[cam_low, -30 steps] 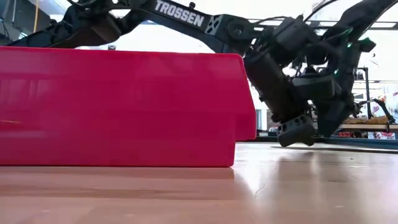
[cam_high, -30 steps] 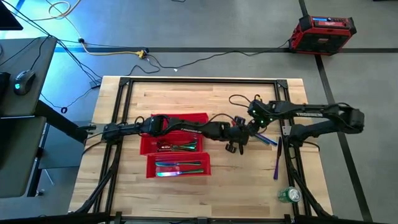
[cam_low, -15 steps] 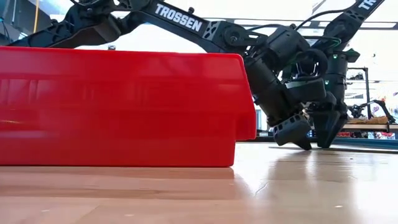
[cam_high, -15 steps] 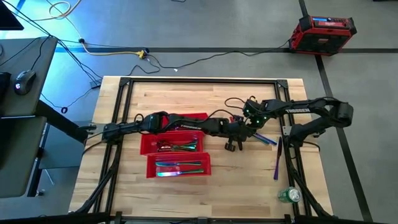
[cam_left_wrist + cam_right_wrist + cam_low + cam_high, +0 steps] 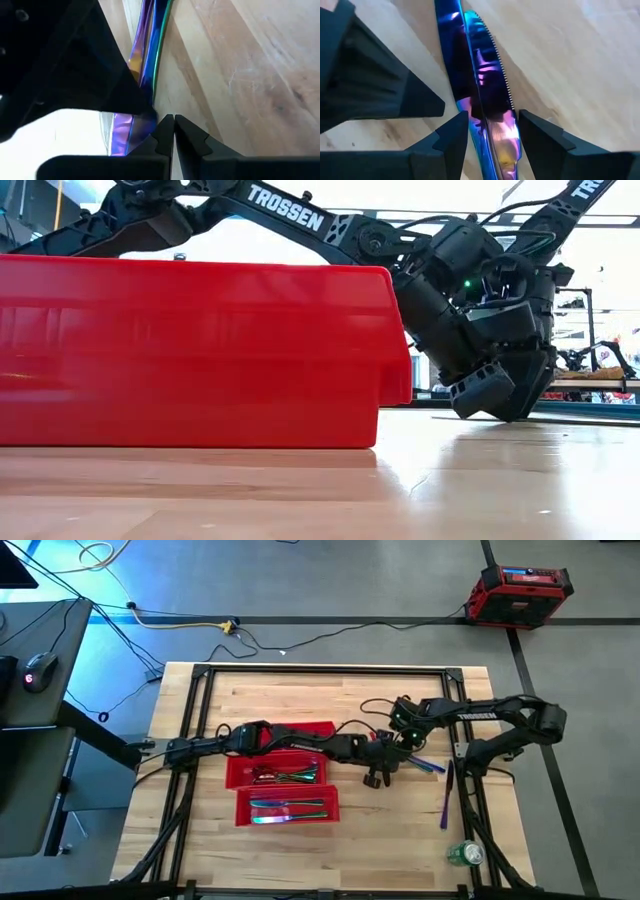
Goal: Sort silverware
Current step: Put the purple table knife into the bottom red bin
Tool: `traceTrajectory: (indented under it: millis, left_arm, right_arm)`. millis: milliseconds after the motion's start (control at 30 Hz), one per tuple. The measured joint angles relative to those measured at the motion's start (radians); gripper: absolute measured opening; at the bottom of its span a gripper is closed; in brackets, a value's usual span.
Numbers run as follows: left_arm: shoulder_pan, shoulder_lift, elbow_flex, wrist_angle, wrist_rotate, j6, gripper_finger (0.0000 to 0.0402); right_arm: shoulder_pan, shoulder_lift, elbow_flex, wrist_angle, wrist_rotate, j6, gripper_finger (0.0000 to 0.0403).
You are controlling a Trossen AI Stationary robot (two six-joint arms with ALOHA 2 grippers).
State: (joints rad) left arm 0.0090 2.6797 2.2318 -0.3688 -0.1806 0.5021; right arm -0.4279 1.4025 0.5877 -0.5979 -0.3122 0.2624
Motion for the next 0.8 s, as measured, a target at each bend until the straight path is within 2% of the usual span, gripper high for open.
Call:
traceTrajectory:
  millis: [300,467,800]
  left_arm:
    - [-0.004,-0.001,0.000,-0.002,0.000,-0.001,0.0000]
    - [-0.007,-0.001,-0.009,-0.005,-0.004,-0.003,0.0000]
    - [-0.032,-0.007,-0.004,-0.034,-0.060,0.034,0.0000]
  right_arm:
    - [-0.042,0.003,-0.007,-0.059,-0.136,-0.091,0.0162]
    - [-0.053,0.002,-0.051,-0.041,-0.274,-0.097,0.0162]
    - [-0.047,-0.002,-0.052,-0.027,-0.186,-0.015,0.0162]
